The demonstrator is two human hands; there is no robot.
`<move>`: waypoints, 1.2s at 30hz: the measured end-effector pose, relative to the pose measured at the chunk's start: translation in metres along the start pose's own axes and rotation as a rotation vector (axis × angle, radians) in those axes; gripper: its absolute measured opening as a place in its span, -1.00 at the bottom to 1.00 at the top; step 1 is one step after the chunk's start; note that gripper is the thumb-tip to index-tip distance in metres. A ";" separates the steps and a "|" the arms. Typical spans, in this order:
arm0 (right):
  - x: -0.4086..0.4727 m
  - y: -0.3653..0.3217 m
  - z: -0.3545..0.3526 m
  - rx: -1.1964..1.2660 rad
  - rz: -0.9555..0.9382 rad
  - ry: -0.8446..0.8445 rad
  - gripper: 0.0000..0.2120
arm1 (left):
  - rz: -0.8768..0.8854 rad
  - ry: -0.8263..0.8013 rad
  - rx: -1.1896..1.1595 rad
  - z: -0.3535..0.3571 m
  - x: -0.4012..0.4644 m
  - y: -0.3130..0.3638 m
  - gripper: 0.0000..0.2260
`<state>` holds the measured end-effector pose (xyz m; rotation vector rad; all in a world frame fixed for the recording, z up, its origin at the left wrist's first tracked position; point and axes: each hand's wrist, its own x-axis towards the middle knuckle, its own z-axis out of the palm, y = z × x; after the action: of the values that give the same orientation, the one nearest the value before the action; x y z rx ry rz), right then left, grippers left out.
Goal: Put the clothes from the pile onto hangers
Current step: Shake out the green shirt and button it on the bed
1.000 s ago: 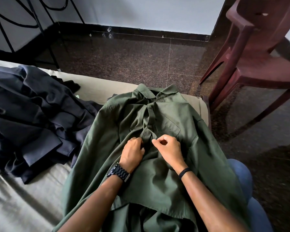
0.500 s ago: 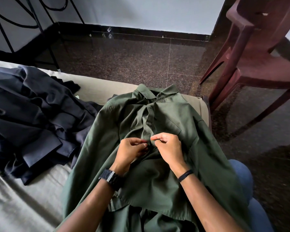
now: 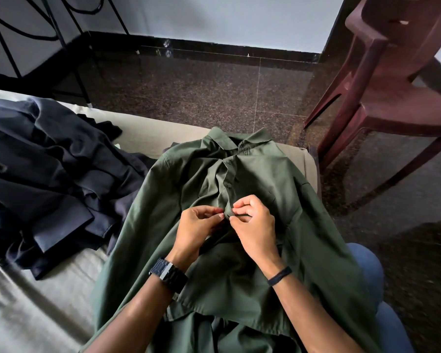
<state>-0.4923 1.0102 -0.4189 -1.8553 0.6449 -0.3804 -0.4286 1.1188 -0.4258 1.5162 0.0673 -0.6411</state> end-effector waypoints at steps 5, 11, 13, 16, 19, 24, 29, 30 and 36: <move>-0.001 -0.001 0.001 0.021 0.003 0.026 -0.79 | 0.012 0.002 -0.001 0.000 -0.001 0.000 -0.92; -0.002 -0.001 0.003 -0.071 -0.097 0.135 -0.76 | 0.030 -0.001 -0.035 0.002 -0.002 0.004 -0.91; -0.004 -0.001 0.004 -0.091 -0.141 0.127 -0.76 | 0.040 -0.006 -0.020 0.003 -0.002 0.005 -0.93; -0.007 -0.002 0.005 -0.121 -0.174 0.118 -0.78 | 0.067 0.002 0.044 0.004 -0.001 0.004 -0.93; -0.005 -0.003 0.003 -0.103 -0.143 0.099 -0.79 | 0.078 0.005 0.056 0.003 -0.001 0.003 -0.91; -0.002 0.000 0.002 -0.083 -0.091 0.074 -0.80 | 0.086 0.009 0.081 0.003 0.000 0.002 -0.89; 0.001 0.002 0.002 -0.038 -0.007 0.055 -0.78 | 0.086 0.020 0.083 0.003 0.000 0.001 -0.90; 0.002 0.002 0.002 -0.029 0.002 0.056 -0.78 | 0.090 0.024 0.085 0.003 0.000 0.001 -0.89; -0.001 0.003 0.001 -0.073 -0.044 0.082 -0.80 | 0.127 0.020 0.169 0.005 0.001 0.003 -0.85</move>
<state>-0.4932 1.0109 -0.4220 -1.9337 0.6818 -0.4692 -0.4284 1.1142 -0.4230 1.6751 -0.0688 -0.5404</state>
